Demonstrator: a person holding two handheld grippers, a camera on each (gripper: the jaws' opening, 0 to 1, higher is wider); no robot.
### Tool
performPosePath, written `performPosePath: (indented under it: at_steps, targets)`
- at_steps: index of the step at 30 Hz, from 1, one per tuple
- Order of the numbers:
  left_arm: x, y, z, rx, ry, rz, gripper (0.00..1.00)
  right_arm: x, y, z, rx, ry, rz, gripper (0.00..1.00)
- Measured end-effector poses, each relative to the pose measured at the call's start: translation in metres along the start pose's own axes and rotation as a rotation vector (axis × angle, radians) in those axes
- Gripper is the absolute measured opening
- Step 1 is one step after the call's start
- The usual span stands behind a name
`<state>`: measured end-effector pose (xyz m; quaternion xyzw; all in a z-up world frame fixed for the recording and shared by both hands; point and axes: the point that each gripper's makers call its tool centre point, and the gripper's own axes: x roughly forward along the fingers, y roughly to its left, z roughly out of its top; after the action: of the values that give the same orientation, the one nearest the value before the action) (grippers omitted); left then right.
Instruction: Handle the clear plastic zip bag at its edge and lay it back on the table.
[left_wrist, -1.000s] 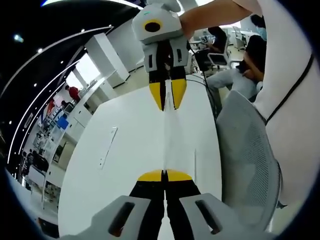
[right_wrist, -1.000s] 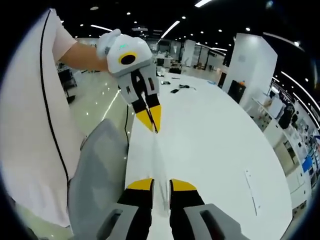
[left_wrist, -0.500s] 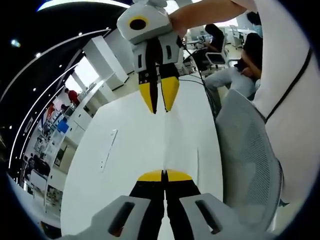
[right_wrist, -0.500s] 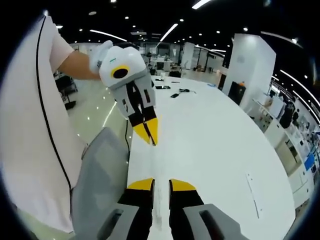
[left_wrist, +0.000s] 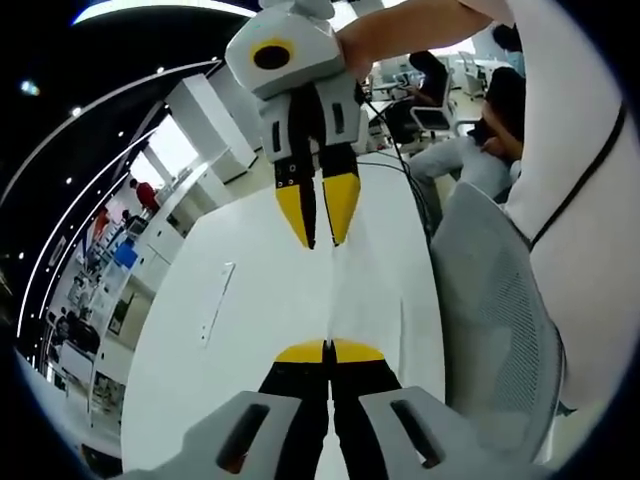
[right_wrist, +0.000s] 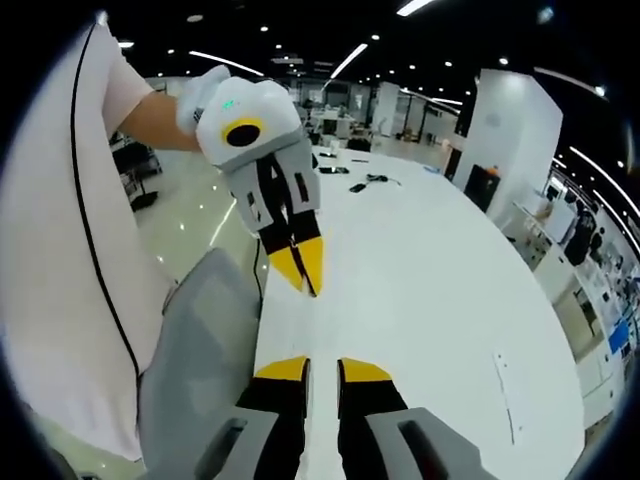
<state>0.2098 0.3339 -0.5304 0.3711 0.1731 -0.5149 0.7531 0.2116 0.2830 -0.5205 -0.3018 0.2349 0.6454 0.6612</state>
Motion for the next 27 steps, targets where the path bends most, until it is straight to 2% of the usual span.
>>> performPosePath:
  at_steps: [7,16,23,27]
  targets:
    - [0.0,0.002,0.003,-0.002,-0.009,0.009,0.0,0.007,0.007,-0.008,-0.013,0.05,0.029,0.06]
    - [0.0,0.002,0.007,0.003,-0.02,0.02,0.0,0.011,0.012,-0.011,0.0,0.064,0.053,0.0]
    - [-0.001,0.002,0.006,0.001,-0.019,0.021,0.0,0.012,0.014,-0.011,0.0,0.066,0.068,0.0]
    - [-0.001,0.0,0.003,-0.031,-0.007,0.009,0.0,0.011,0.012,-0.011,-0.002,0.073,0.054,0.0]
